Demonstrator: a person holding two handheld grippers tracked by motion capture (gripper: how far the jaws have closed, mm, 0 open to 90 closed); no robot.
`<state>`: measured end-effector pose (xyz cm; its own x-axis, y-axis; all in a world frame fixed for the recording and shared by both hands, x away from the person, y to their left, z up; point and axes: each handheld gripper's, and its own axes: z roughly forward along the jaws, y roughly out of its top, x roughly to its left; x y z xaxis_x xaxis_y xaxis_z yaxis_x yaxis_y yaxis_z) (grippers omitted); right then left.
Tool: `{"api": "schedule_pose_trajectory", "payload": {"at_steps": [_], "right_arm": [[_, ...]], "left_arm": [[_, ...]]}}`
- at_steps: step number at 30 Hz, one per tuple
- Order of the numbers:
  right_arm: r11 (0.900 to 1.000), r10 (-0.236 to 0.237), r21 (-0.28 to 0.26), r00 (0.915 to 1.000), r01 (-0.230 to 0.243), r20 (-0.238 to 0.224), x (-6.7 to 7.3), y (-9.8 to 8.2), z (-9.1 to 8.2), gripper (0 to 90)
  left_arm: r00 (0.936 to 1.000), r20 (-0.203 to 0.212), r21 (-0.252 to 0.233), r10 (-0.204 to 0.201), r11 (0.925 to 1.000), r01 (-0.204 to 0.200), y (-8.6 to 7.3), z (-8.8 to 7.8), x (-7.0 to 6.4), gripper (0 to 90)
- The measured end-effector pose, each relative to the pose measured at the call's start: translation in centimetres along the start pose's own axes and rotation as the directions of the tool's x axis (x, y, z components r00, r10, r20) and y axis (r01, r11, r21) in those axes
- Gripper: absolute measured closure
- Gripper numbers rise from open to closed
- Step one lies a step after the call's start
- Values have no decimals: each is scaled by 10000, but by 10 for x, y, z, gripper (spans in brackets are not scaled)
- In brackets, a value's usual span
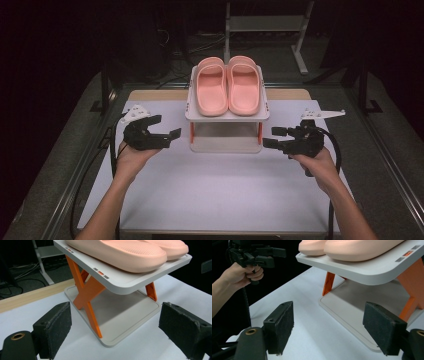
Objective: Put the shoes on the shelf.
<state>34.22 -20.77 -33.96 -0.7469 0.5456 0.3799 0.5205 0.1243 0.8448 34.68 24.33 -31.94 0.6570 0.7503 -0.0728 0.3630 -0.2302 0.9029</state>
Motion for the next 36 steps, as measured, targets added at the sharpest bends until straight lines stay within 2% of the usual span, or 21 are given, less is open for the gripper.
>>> {"api": "schedule_pose_trajectory", "payload": {"at_steps": [16, 36], "right_arm": [[9998, 180, 61, 9998, -180, -78, -1, -16, 1, 242], [9991, 323, 269, 9995, -322, -44, -4, -34, -1, 242]], "left_arm": [[10000, 69, 20, -49, 10000, 49, -12, -4, -3, 101], [9997, -47, -2, -228, 9997, 228, -29, -10, -1, 98]]}}
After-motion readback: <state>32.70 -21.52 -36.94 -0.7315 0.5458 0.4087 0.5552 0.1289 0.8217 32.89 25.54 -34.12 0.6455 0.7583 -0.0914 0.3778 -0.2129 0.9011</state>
